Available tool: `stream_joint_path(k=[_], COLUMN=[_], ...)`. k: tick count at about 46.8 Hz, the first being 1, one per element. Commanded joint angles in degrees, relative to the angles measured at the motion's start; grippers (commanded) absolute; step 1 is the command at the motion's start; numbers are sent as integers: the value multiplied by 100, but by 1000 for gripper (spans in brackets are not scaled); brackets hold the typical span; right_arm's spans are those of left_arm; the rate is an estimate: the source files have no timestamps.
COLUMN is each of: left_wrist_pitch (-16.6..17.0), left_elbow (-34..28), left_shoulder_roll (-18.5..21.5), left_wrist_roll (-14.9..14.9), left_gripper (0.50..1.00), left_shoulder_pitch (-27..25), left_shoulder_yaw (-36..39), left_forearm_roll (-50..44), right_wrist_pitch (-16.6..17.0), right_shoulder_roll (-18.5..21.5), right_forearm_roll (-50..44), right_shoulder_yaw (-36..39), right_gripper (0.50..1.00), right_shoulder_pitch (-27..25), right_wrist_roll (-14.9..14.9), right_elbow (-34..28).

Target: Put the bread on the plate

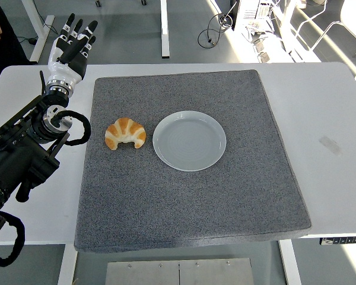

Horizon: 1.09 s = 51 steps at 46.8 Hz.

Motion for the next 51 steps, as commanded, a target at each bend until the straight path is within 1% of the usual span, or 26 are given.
stream_joint_path(k=[1,19,25,29,35,41,45,51], left_wrist_pitch=[0,0,0,0,0,-9,0,53], left_elbow=[0,0,-17,-43,-70,-105,-298,-720], left_shoulder_roll=[8,25,87,253,359,614,798,1202], left_wrist_roll=[0,17,35,79,88,140,237,500], left_gripper=[981,984,984,984,984,984,983,977], left_shoulder_pitch=[-1,-1,-44,-150,-220,-282,-396,-563], left_shoulder_yaw=[9,18,298,544,729,940,1308,1915], left_forearm_roll=[0,79,79,70,79,79,70,70], right_wrist_pitch=[0,0,0,0,0,0,0,0], right_shoulder_roll=[0,0,0,0,0,0,0,0], right_forearm_roll=[0,0,0,0,0,0,0,0], right_shoulder_yaw=[-4,4,4,-4,4,4,-4,-4], right_gripper=[1000,1000,1000,1000,1000,1000,1000,1000], right_shoulder_pitch=[1,1,1,1,1,1,1,1], right_wrist_roll=[0,0,0,0,0,0,0,0], right_elbow=[0,0,0,0,0,0,0,0])
